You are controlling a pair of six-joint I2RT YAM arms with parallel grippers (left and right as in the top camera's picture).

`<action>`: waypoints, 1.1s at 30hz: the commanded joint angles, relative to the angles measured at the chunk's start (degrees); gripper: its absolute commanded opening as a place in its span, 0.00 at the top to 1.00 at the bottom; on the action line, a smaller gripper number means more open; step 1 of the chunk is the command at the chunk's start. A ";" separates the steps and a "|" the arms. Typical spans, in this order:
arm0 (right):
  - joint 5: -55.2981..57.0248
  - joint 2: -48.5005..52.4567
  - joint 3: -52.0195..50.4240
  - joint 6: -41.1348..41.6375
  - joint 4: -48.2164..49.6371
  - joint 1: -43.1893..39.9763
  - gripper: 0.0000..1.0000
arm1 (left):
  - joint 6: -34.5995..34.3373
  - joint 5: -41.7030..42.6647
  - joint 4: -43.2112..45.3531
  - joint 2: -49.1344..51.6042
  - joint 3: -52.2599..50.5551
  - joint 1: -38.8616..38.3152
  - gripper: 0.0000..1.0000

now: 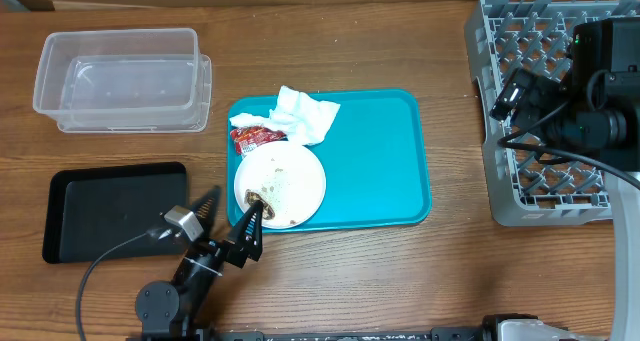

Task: Sort waste into correct bins and load items into the dishwasher
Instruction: 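Reach the left gripper to the white napkin on the tray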

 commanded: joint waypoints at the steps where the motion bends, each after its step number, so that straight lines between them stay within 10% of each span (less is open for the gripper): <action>1: -0.07 -0.37 -0.09 0.31 0.39 -0.17 0.00 | -17.31 9.49 6.58 -0.52 -0.15 0.31 0.00; 7: -0.07 -0.37 -0.09 0.31 0.37 -0.17 0.00 | -12.26 9.07 22.16 -0.44 3.28 0.31 0.00; 15: -0.07 -0.37 -0.09 0.31 0.37 -0.17 0.00 | 8.96 10.75 -5.90 14.62 27.67 0.31 0.00; 24: -0.07 -0.37 -0.09 0.31 0.39 -0.17 0.00 | 29.57 12.96 -54.14 59.89 76.22 -0.22 0.00; 31: -0.09 -0.37 -0.09 0.31 0.37 -0.17 0.00 | 27.50 33.66 -56.11 80.89 92.76 -2.51 0.00; 33: -0.09 -0.37 -0.09 0.31 0.39 -0.17 0.00 | 26.69 26.93 -57.61 84.65 96.63 -6.69 0.00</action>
